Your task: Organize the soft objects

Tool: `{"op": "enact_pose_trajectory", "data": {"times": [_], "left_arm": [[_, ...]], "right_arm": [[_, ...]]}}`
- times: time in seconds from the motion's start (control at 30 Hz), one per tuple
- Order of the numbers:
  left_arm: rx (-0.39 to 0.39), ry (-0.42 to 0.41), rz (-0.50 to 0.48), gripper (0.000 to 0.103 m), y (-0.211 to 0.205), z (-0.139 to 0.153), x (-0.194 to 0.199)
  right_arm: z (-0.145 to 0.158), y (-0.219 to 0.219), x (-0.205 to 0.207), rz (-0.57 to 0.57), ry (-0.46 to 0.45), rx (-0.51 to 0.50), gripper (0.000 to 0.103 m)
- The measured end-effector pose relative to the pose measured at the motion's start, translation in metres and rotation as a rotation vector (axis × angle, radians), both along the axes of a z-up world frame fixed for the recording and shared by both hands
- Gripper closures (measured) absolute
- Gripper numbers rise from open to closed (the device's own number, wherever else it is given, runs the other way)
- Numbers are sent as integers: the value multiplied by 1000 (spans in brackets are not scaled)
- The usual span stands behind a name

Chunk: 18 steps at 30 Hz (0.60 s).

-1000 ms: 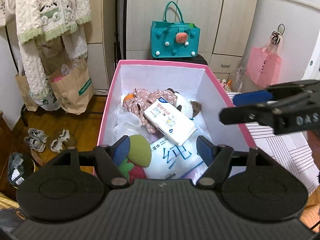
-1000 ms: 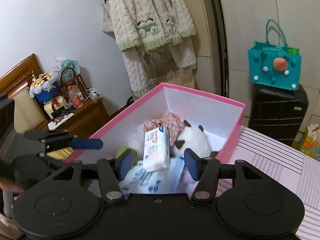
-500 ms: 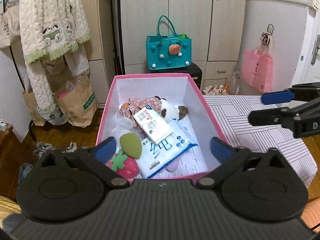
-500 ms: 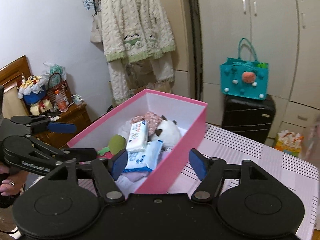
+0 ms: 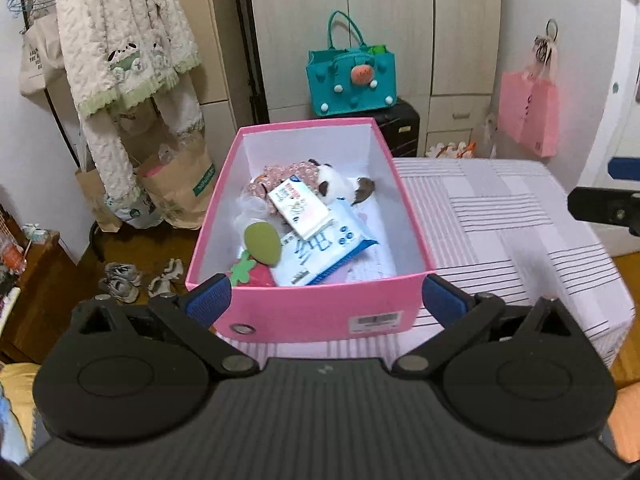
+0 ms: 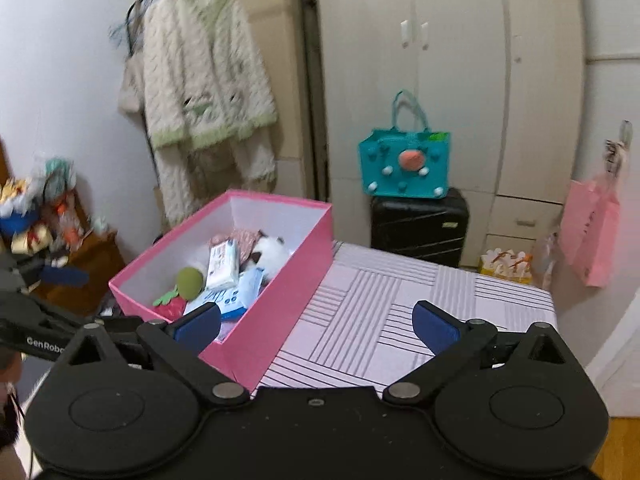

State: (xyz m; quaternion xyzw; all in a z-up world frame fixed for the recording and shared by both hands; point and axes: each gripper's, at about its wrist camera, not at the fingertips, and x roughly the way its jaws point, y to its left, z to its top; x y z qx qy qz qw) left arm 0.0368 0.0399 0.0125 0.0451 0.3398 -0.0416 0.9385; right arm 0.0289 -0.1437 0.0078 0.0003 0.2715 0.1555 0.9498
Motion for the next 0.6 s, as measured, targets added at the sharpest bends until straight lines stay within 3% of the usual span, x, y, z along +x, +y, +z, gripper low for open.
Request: {"op": "enact_pose_trajectory", "data": {"times": [0.13, 0.27, 0.43, 0.6], "left_arm": [[-27, -28, 0, 0, -5, 2, -11], [-57, -54, 4, 0, -9, 1, -20], [-83, -68, -2, 0, -14, -4, -28], [-87, -95, 2, 0, -19, -9, -38]], "right_arm": [[5, -6, -21, -84, -25, -29, 0], [7, -11, -33, -113, 20, -27, 0], [-1, -7, -57, -146, -12, -83, 0], [-9, -6, -76, -161, -9, -52, 0]]}}
